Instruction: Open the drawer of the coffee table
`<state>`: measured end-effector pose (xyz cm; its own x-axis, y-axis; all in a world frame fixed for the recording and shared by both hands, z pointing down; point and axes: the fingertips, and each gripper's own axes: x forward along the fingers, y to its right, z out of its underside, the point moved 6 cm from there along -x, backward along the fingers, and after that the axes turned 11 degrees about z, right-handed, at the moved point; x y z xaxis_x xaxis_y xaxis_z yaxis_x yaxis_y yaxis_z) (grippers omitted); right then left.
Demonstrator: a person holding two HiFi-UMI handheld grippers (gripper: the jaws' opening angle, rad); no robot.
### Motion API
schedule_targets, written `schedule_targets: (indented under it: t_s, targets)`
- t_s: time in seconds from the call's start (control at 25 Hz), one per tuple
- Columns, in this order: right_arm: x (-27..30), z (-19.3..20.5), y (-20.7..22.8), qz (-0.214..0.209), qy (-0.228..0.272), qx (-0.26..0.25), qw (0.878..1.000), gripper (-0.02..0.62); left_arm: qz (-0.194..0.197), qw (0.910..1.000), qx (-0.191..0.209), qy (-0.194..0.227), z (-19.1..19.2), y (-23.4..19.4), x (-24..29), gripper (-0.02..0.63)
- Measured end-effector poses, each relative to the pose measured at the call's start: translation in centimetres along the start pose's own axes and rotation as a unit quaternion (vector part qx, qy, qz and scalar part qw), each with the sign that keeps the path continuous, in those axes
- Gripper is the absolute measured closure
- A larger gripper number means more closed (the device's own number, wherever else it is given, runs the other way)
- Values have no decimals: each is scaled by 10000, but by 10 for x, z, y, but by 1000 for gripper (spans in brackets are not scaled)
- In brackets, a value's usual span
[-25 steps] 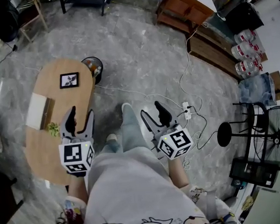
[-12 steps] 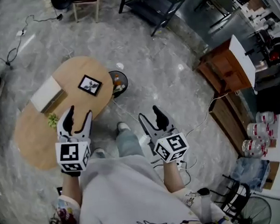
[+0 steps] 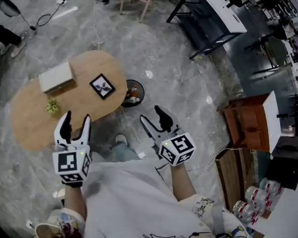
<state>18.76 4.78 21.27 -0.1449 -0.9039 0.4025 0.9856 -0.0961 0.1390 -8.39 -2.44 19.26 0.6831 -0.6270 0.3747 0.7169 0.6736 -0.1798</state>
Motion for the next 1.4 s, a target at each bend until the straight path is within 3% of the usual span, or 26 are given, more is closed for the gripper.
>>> schedule_targets:
  t_s: [0.28, 0.52, 0.96, 1.4]
  targets:
    - [30, 4, 3, -1051, -367, -412, 9929, 367, -883, 9953, -388, 39, 16, 17, -14, 376]
    - [46, 12, -8, -1477, -556, -541, 9860, 367, -1205, 9909, -603, -51, 34, 22, -31, 376]
    - [49, 23, -41, -1541, -712, -844, 9819, 367, -1155, 9901, -773, -199, 62, 11, -58, 376]
    - [64, 58, -49, -1587, -944, -995, 9778, 367, -942, 9910, -868, -398, 86, 5, -45, 376]
